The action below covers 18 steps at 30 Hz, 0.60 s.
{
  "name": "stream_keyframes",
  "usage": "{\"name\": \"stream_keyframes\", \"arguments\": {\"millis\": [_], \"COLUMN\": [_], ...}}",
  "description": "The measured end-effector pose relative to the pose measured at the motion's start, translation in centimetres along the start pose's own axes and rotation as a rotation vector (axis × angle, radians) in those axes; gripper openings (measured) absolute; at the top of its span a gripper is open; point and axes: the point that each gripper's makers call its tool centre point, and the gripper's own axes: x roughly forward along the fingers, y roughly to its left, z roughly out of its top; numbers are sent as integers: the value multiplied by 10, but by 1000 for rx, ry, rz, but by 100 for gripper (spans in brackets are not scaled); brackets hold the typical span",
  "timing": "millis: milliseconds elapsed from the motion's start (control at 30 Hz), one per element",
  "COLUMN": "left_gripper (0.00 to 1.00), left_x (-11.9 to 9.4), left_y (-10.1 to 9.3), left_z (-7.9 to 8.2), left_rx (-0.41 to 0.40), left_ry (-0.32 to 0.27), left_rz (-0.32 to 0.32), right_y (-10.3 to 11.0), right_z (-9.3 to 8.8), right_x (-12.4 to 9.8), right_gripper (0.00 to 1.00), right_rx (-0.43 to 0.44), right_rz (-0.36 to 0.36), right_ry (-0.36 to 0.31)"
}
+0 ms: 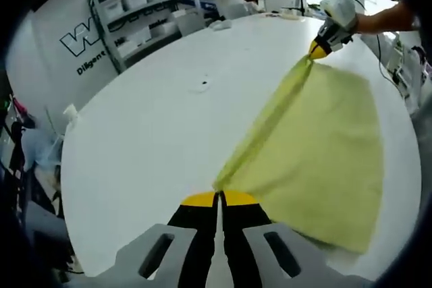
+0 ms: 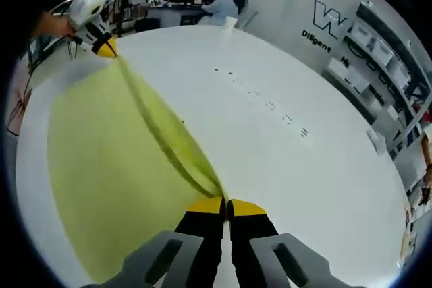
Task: Fold the garment on the visible template until the final outline fits inside the template.
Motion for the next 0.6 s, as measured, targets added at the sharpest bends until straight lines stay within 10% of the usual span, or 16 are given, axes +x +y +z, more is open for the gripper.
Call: {"name": "stream_keyframes", "arguments": {"millis": [600], "left_gripper": [5], "left_x": [-5], "left_y": [11], "left_z": [2], "left_rx": [33], "left_ry": [-21], "left_rz": [91], "right_y": [-5], "right_z": [4], "right_x": [-6], "right_gripper": [5], "right_rx": [-3], "right_rz": [-27], "right_ry": [-72]}}
